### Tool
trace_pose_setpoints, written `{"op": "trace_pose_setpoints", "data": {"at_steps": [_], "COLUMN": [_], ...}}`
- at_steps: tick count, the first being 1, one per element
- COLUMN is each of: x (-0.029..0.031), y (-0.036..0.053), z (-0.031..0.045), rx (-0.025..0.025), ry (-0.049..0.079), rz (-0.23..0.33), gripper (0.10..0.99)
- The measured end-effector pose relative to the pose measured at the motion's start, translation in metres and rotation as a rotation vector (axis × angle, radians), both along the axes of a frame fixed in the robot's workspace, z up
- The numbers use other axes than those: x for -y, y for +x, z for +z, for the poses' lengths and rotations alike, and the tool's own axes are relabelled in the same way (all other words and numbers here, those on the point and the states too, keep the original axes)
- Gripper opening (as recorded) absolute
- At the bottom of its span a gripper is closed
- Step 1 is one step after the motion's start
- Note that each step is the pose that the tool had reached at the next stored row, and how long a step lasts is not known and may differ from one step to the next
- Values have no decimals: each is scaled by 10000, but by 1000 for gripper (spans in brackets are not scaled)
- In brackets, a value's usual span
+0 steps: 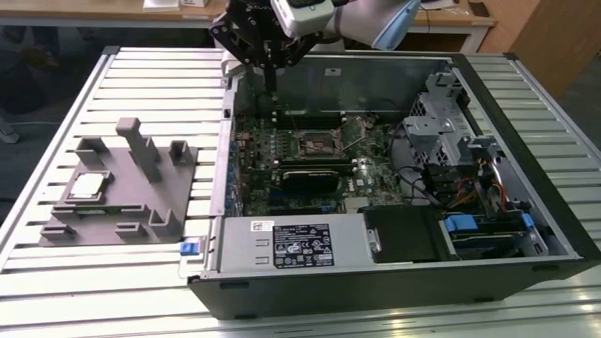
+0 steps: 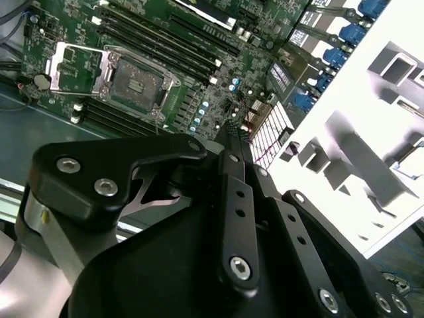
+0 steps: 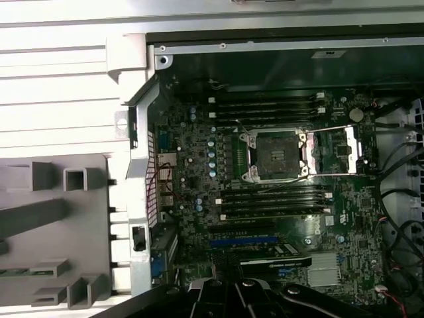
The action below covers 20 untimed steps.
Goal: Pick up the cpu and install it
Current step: 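Reach for the cpu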
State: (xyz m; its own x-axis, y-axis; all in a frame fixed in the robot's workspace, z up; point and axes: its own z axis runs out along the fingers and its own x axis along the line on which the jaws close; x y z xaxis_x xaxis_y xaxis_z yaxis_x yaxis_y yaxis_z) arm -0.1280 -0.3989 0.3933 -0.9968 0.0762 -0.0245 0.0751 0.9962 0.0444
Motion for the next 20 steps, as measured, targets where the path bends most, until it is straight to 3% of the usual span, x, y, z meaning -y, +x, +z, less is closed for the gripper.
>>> {"op": "trace_pose_setpoints", "data": {"at_steps": [20], "x": [0], "y": [-92], "z": [0], "rx": [0], "ry": [0], "rz": [0], "gripper": [106]}}
